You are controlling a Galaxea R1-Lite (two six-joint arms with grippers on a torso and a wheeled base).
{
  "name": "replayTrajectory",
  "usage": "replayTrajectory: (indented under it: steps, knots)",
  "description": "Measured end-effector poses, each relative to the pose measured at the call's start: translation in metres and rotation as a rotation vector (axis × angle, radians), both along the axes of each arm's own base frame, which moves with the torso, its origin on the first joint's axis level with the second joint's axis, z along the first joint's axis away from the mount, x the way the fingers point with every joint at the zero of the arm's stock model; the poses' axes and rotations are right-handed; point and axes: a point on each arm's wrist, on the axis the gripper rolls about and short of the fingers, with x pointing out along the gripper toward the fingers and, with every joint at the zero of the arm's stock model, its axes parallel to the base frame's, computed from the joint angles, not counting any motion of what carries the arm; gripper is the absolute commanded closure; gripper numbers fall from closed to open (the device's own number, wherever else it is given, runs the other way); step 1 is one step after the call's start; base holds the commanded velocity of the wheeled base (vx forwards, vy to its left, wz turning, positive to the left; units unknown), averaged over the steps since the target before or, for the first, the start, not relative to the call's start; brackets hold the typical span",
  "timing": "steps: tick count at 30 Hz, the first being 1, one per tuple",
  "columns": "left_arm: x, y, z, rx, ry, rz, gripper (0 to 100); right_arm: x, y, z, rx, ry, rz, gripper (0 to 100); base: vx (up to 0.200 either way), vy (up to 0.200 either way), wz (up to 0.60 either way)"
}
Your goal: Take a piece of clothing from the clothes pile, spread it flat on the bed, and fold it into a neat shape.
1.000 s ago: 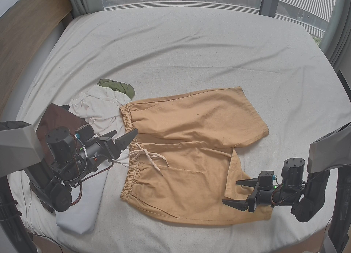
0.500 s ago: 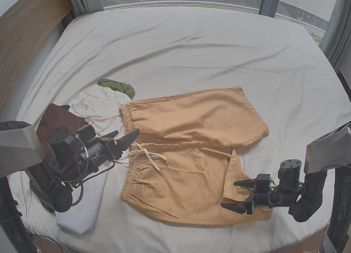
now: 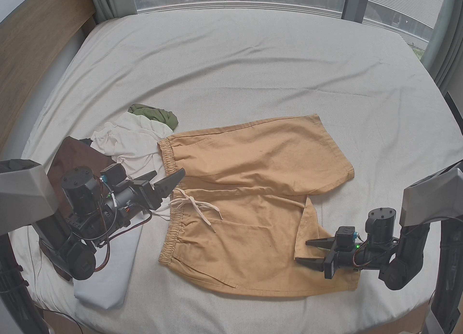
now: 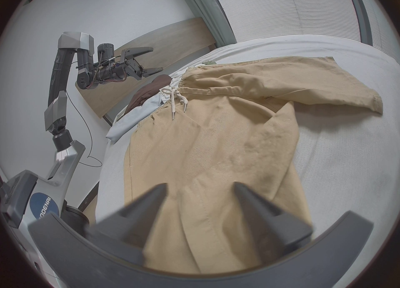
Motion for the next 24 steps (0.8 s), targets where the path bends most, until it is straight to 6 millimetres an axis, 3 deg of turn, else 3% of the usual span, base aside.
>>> replayTrajectory:
  steps: [10, 11, 19, 24]
  knots:
    - [-0.001, -0.003, 0.0, 0.0, 0.002, -0.01, 0, 0.001, -0.009, 0.004, -0.004, -0.015, -0.028, 100, 0.0, 0.0, 0.0]
    - [-0.001, -0.003, 0.0, 0.0, 0.002, -0.01, 0, -0.001, -0.009, 0.009, -0.002, -0.026, -0.025, 0, 0.0, 0.0, 0.0]
    - [-0.002, -0.005, 0.0, -0.001, -0.001, -0.016, 0, -0.023, 0.01, 0.03, -0.014, -0.055, 0.054, 0, 0.0, 0.0, 0.0]
    - [-0.002, -0.005, 0.0, -0.001, 0.0, -0.017, 0, -0.029, 0.021, 0.027, -0.072, -0.047, 0.077, 0, 0.0, 0.0, 0.0]
